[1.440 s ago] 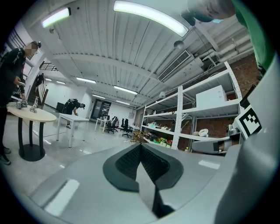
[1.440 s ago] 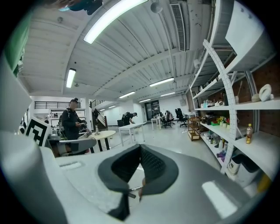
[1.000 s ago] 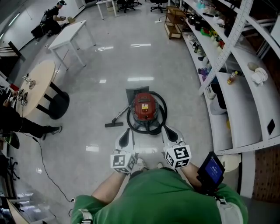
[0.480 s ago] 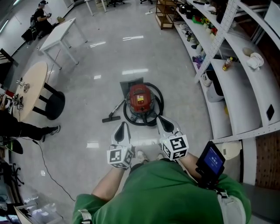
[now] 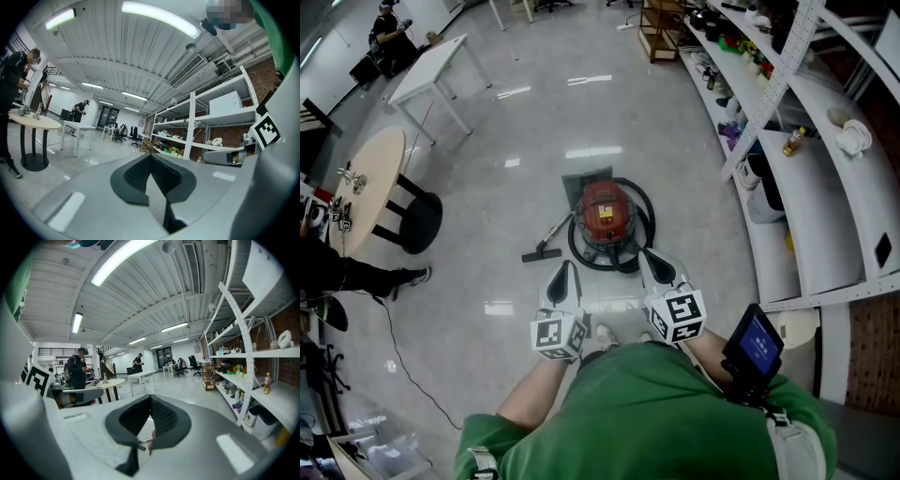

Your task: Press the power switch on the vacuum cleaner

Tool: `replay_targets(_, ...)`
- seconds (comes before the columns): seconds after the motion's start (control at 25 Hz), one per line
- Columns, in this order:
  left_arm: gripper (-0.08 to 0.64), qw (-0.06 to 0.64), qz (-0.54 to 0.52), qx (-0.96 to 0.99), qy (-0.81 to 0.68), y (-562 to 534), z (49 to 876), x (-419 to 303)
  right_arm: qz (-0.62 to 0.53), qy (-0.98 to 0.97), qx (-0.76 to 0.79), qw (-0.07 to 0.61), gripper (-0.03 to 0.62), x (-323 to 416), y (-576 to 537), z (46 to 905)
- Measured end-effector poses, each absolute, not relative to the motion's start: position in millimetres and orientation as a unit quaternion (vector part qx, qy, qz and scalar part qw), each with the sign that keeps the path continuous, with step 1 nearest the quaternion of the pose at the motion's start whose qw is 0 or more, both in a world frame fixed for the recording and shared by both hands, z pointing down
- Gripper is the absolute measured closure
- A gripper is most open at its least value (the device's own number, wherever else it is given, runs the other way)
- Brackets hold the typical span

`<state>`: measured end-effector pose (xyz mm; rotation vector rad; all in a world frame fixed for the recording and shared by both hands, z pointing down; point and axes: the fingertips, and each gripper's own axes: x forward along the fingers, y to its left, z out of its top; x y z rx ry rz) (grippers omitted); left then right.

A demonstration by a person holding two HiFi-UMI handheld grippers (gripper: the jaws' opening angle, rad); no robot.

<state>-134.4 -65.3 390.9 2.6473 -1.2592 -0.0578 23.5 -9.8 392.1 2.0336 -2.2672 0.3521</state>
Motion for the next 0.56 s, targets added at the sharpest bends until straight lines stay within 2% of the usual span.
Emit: replay_targets(0.56, 0.552, 0.105, -0.026, 0.899, -0.425, -105.6, 394.5, -139.0, 0.105, -0.738, 0.665, 0.048, 0.589, 16.4, -54.5, 394.7)
